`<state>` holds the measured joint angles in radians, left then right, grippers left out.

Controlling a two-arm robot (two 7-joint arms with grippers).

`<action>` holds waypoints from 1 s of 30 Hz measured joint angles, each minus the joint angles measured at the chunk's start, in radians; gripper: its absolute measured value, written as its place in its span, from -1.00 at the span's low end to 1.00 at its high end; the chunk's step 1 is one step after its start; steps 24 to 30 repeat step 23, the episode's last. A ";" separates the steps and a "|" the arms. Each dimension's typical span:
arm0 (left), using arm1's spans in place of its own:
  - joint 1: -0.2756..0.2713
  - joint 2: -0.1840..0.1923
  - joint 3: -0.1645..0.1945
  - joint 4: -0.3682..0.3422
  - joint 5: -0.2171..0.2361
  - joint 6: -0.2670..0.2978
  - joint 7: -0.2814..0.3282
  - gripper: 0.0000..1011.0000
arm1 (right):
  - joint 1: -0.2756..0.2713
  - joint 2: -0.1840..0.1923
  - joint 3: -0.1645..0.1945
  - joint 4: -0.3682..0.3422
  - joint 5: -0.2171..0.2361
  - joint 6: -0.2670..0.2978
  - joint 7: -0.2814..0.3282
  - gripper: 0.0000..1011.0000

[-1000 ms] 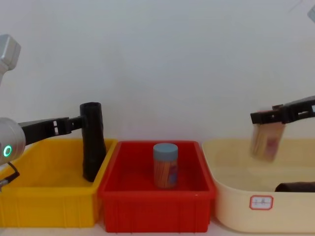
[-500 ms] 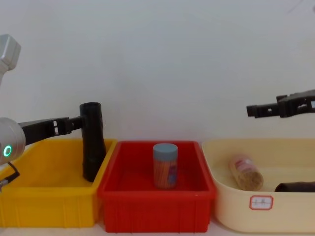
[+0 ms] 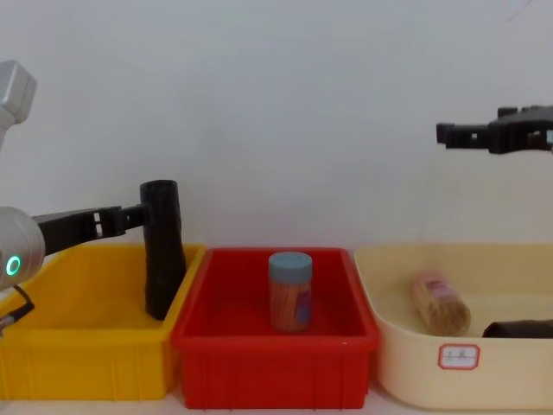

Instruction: Pick up the garbage bag with the one hand and transfer it to the other hand.

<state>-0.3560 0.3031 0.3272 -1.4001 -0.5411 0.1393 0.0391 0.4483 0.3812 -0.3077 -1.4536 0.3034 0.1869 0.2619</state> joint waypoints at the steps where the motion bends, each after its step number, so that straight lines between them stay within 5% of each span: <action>1: 0.000 0.000 0.000 0.000 0.000 0.000 0.000 0.98 | 0.000 0.000 0.000 0.000 0.000 0.000 0.000 0.98; 14: 0.000 0.000 0.000 0.000 0.000 0.000 0.000 0.98 | -0.075 -0.063 0.041 -0.103 -0.052 -0.094 -0.157 0.98; 30: 0.000 0.000 0.000 0.000 0.000 0.000 0.000 0.98 | -0.097 -0.081 0.052 -0.133 -0.067 -0.119 -0.199 0.98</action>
